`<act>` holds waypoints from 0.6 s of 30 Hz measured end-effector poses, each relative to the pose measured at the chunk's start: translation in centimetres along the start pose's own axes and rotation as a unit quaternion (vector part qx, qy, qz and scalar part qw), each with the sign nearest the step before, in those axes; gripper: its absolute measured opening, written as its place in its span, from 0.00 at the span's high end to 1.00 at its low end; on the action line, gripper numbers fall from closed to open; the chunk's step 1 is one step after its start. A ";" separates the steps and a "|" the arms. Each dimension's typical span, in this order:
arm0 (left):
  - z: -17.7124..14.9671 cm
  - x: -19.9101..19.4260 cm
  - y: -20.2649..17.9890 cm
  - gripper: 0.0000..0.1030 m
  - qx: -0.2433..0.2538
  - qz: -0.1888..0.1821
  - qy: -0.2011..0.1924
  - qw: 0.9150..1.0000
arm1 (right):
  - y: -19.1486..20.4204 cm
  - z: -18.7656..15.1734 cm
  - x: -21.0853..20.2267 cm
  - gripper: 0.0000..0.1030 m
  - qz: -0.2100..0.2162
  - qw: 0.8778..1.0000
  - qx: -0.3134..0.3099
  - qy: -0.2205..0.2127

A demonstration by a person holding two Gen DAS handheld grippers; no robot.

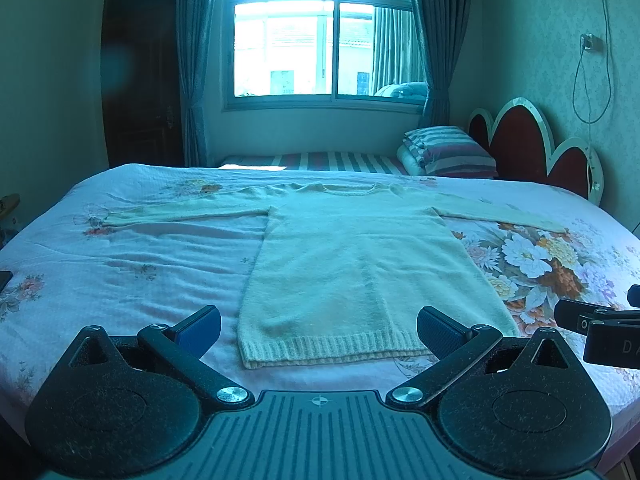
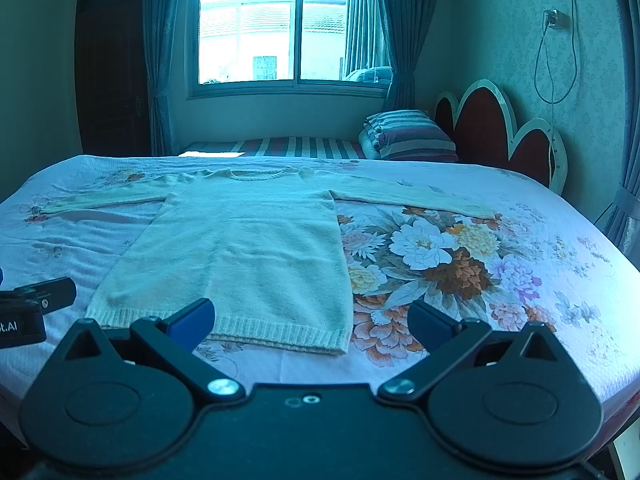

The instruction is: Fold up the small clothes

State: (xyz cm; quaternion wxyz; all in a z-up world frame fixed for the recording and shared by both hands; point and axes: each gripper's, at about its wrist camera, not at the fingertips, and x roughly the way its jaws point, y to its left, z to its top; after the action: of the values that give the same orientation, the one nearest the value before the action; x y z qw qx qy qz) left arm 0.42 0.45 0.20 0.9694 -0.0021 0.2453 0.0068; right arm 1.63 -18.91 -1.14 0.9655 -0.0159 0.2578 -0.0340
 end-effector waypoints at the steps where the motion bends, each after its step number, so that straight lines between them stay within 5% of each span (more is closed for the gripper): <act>1: 0.0 0.0 0.0 0.00 0.000 0.000 0.000 1.000 | 0.0 0.0 0.0 0.00 0.000 1.000 0.000 0.000; 18: 0.0 -0.1 -0.2 0.00 0.002 -0.001 0.000 1.000 | -0.2 -0.2 0.0 0.00 0.002 1.000 0.000 -0.001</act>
State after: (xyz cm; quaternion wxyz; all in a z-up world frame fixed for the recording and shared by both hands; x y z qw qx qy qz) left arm 0.37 0.22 0.21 0.9693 -0.0006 0.2458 0.0059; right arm 1.50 -19.06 -1.33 0.9659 -0.0150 0.2563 -0.0318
